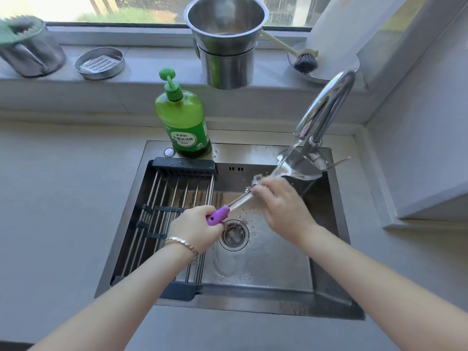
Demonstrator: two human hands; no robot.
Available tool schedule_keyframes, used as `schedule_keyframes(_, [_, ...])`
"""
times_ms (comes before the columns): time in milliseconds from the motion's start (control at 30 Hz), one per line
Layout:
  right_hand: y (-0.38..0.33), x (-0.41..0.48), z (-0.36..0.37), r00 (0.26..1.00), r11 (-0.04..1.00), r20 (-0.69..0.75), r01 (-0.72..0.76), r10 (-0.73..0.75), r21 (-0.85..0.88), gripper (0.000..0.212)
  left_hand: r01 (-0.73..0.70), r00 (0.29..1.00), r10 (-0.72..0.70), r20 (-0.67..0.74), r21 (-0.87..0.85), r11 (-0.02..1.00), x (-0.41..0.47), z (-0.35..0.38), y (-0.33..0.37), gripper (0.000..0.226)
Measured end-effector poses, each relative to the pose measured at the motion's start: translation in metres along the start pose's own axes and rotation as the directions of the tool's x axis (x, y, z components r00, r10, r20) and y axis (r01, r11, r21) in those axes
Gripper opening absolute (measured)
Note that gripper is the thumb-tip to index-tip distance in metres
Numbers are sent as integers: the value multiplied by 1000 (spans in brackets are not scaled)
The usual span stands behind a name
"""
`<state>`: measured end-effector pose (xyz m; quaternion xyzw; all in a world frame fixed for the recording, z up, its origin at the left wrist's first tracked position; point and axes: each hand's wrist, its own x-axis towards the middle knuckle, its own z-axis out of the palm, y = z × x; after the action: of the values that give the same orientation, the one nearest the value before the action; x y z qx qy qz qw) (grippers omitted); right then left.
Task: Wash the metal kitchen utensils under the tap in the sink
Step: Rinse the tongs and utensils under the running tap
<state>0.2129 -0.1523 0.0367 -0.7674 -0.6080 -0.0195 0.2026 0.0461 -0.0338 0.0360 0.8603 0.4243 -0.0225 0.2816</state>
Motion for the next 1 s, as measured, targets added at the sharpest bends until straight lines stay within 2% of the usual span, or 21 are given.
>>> schedule_keyframes(67, [5, 5, -5, 994, 994, -16, -107, 107, -5, 35, 1, 1000, -2, -31, -18, 1000, -3, -2, -3, 30])
schedule_keyframes(100, [2, 6, -5, 996, 996, -25, -83, 83, -11, 34, 1, 999, -3, -42, -26, 1000, -4, -2, -3, 29])
schedule_keyframes(200, [-15, 1, 0, 974, 974, 35, 225, -224, -32, 36, 5, 998, -6, -59, -27, 1000, -5, -4, -2, 29])
schedule_keyframes(233, [-16, 0, -1, 962, 963, 47, 271, -269, -20, 36, 3, 998, -4, -59, -14, 1000, -5, -5, -3, 30])
schedule_keyframes(267, [-13, 1, -2, 967, 968, 42, 251, -251, 6, 34, 4, 998, -4, -58, 2, 1000, -6, -6, -5, 29])
schedule_keyframes(333, [0, 1, -5, 996, 994, 4, 85, -86, 62, 27, 11, 998, -9, -56, 36, 999, -10, -10, -12, 27])
schedule_keyframes(400, [11, -2, -7, 994, 988, 0, -109, 110, 113, 29, 20, 998, -15, -62, 67, 998, -13, -13, -20, 27])
schedule_keyframes(467, [14, -3, -6, 963, 947, 108, -263, 246, 185, 42, 29, 997, -23, -75, 80, 996, -17, -17, -27, 27])
schedule_keyframes(533, [17, 1, -3, 935, 910, 205, -334, 288, 246, 50, 36, 997, -30, -74, 90, 995, -22, -19, -34, 26])
schedule_keyframes(633, [24, 15, -1, 885, 831, 267, -454, 381, 320, 44, 30, 998, -23, -57, 123, 992, -28, -19, -41, 24])
schedule_keyframes(700, [22, 21, 3, 852, 808, 278, -514, 443, 287, 43, 12, 998, -3, -65, 130, 991, -31, -18, -41, 24])
schedule_keyframes(767, [13, 19, 13, 865, 862, 302, -468, 401, 197, 55, 5, 997, 4, -71, 125, 992, -30, -16, -40, 25])
schedule_keyframes(833, [7, 15, 21, 900, 912, 316, -368, 301, 179, 57, 4, 998, 4, -60, 133, 991, -30, -17, -40, 23])
schedule_keyframes(900, [15, 15, 23, 885, 890, 328, -407, 329, 205, 59, -24, 997, 35, -66, 155, 988, -31, -19, -41, 22])
schedule_keyframes(933, [22, 17, 22, 851, 844, 347, -485, 395, 229, 61, -44, 995, 58, -77, 174, 984, -33, -20, -41, 21])
schedule_keyframes(1000, [36, 19, 19, 728, 690, 426, -669, 537, 276, 64, -91, 991, 111, -74, 234, 968, -36, -22, -41, 20])
